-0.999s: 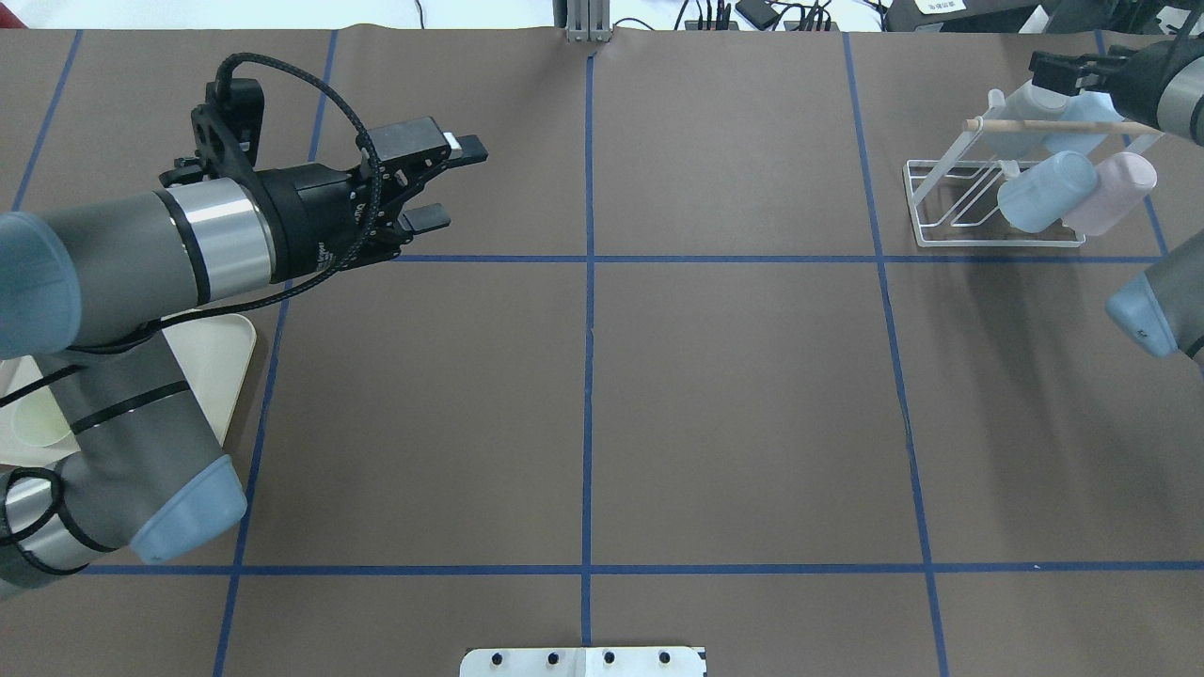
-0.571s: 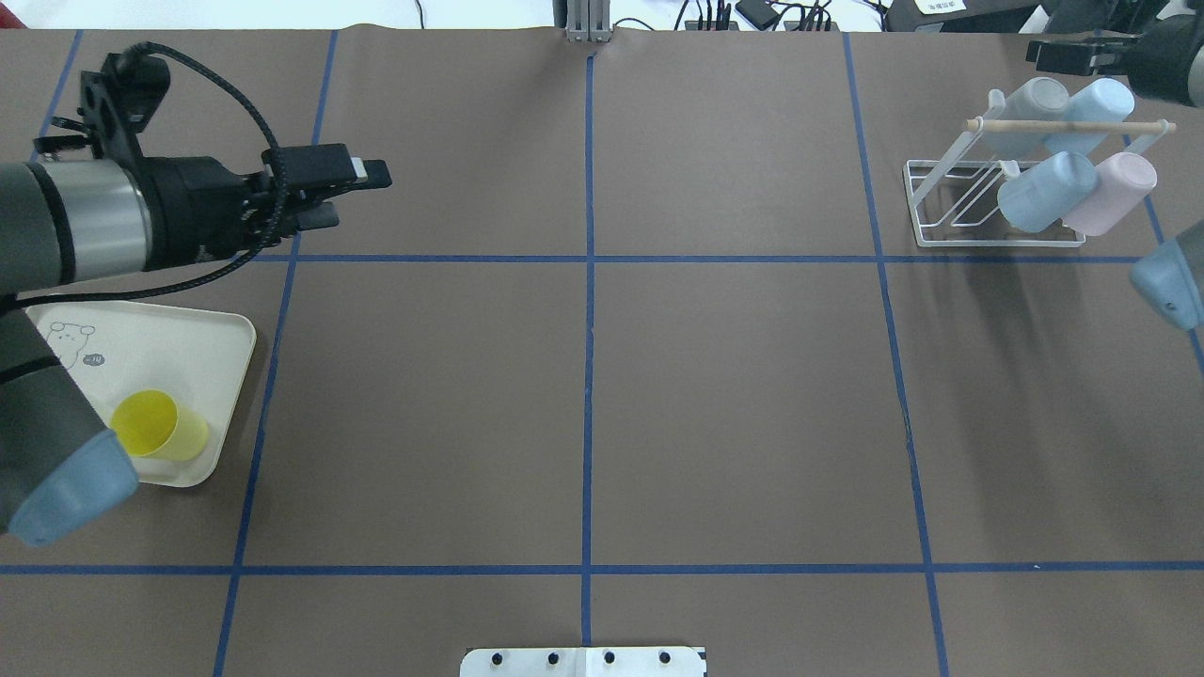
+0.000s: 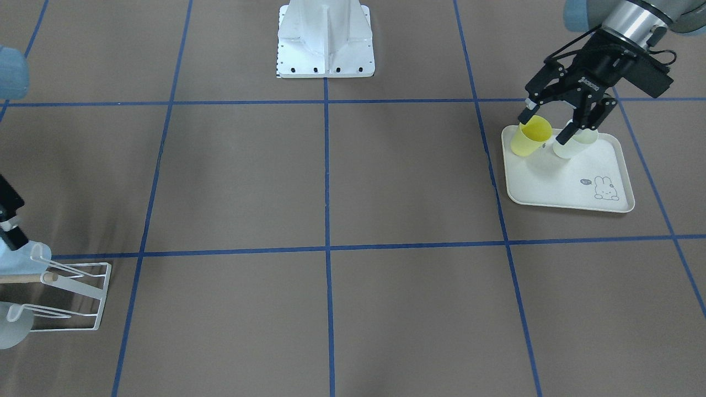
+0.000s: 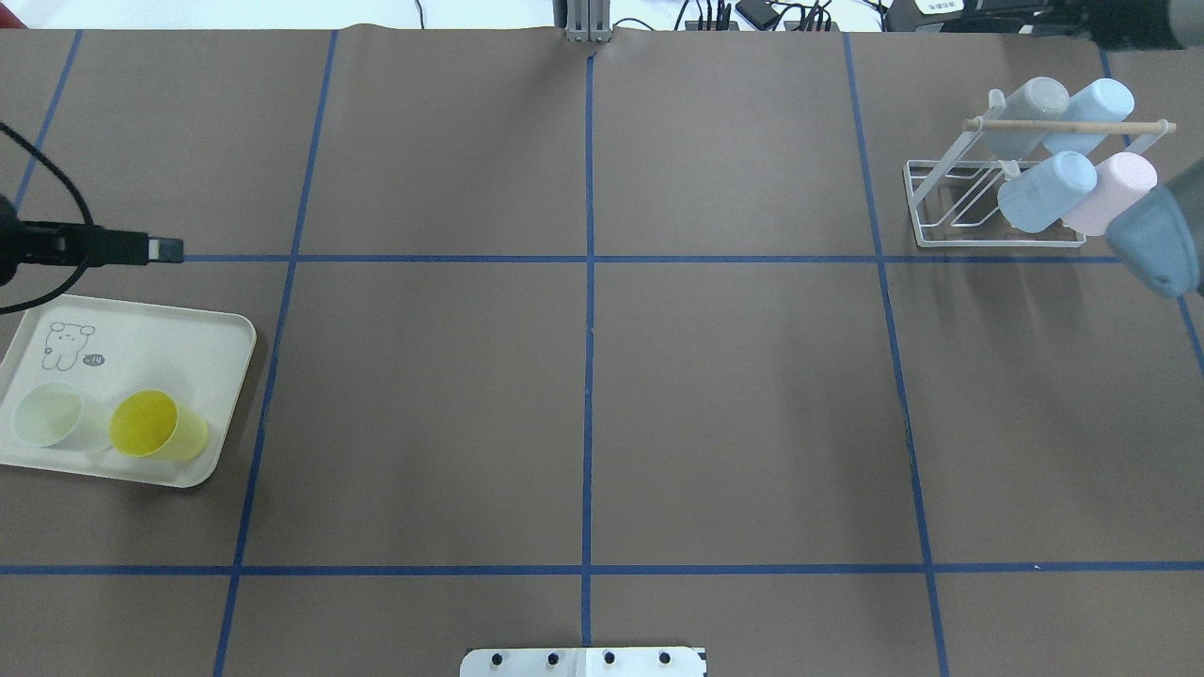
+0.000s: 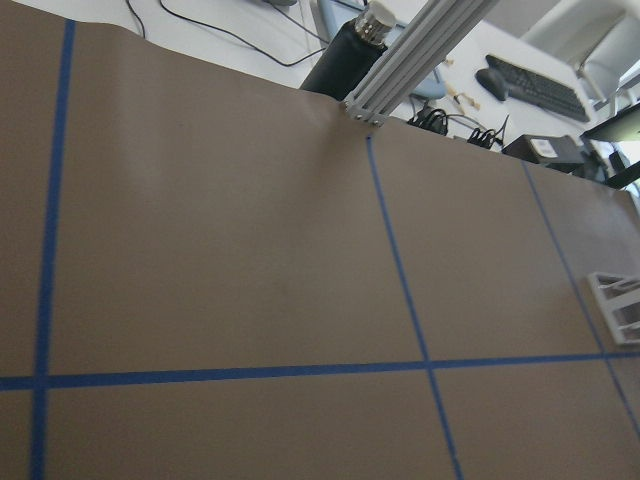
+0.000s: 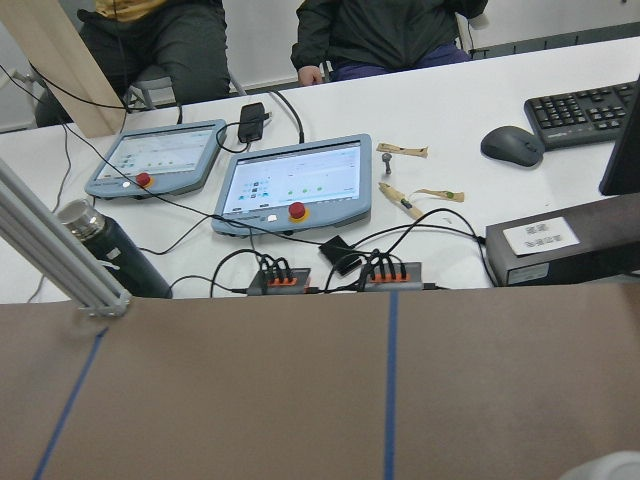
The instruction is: Transfer IKEA cup to right arm and place on rack
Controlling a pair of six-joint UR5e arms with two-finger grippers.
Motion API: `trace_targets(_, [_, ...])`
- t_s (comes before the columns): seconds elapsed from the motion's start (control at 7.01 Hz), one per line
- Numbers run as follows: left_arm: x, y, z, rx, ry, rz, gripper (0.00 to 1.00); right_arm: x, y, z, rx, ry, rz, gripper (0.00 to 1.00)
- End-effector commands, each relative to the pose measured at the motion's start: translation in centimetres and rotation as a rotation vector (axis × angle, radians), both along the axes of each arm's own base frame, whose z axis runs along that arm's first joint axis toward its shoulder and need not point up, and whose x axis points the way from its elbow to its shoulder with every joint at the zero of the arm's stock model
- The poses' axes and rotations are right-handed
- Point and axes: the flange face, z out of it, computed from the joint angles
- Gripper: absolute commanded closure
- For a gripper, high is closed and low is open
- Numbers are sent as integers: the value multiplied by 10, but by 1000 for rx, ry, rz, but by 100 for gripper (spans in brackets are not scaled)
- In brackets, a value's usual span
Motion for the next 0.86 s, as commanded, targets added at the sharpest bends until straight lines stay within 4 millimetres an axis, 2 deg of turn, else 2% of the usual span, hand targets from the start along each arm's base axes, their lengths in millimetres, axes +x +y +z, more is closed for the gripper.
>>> trace_targets(0.0, [-20, 19, 76, 72, -217, 142, 0, -66, 19, -60, -118, -209, -47, 0])
trace_targets(0.14, [-25, 24, 104, 130, -300, 209, 0, -74, 28, -69, -142, -249, -57, 0])
trace_targets(0.29, [-33, 32, 124, 128, -335, 230, 0, -80, 34, -74, -153, -267, -65, 0])
trace_targets(0.71, [-33, 33, 172, 78, -383, 268, 0, -88, 40, -75, -153, -269, -81, 0])
